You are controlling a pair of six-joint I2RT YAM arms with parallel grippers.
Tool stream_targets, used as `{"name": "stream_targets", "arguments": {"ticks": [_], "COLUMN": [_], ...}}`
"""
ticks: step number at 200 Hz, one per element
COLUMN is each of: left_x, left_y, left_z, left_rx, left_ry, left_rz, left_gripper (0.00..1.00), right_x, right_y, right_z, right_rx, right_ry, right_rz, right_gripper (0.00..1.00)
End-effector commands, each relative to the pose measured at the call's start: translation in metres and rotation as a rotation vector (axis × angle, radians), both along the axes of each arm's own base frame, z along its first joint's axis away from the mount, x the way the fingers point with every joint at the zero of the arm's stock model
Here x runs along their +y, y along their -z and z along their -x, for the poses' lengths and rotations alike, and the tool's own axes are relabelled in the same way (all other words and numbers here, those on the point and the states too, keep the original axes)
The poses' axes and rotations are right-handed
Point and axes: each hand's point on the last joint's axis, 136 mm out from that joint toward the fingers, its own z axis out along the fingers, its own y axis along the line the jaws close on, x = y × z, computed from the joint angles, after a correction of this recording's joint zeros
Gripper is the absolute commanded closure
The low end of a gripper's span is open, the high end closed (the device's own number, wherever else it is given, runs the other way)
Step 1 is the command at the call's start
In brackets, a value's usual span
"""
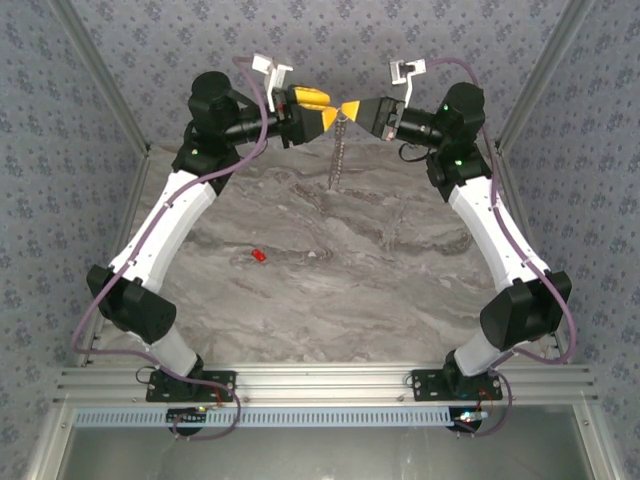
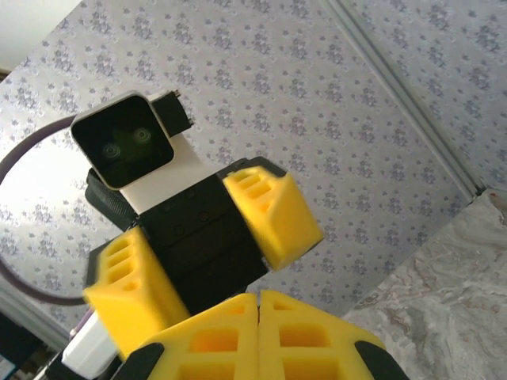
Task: Put the keys on the keyring
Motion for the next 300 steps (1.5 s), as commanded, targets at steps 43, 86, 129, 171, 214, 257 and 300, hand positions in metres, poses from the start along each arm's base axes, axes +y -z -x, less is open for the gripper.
{"name": "stream_targets", "arguments": {"ticks": [43, 86, 129, 171, 214, 257, 300], "left_x": [0.036, 0.067, 0.091, 0.077, 0.052, 0.038, 0.017], "left_y": [-0.046, -0.053, -0.049, -0.025, -0.019, -0.027, -0.053], "left_z": [0.015, -0.007, -0.031, -0.044, -0.043, -0.044, -0.040], "left_rx": [-0.162, -0.189, -0.004, 0.189, 0.275, 0.362, 0.412], "left_ry": [-0.201, -0.457, -0.617, -0.591, -0.548, -0.490, -0.360], "left_rz": [0.032, 0.104, 0.192, 0.186, 0.225, 0.331, 0.392], "left_gripper": [0.02, 0.02, 0.02, 0.02, 0.02, 0.02, 0.10], "right_x": [-0.009, -0.011, -0.027, -0.044, -0.056, -0.068, -0.072], "right_y": [-0.021, -0.028, -0.027, -0.039, -0.061, -0.079, -0.099], "right_z": [0.000, 0.000, -0.009, -0.017, -0.021, -0.026, -0.029], "right_rx": [-0.050, -0.034, 0.006, -0.012, -0.098, -0.143, -0.167], "right_ry": [0.048, 0.027, 0.070, 0.132, 0.191, 0.258, 0.308], "right_rz": [-0.062, -0.080, -0.126, -0.198, -0.257, -0.362, -0.424], "right_gripper": [1.00, 1.00, 1.00, 1.00, 1.00, 1.00, 1.00]}}
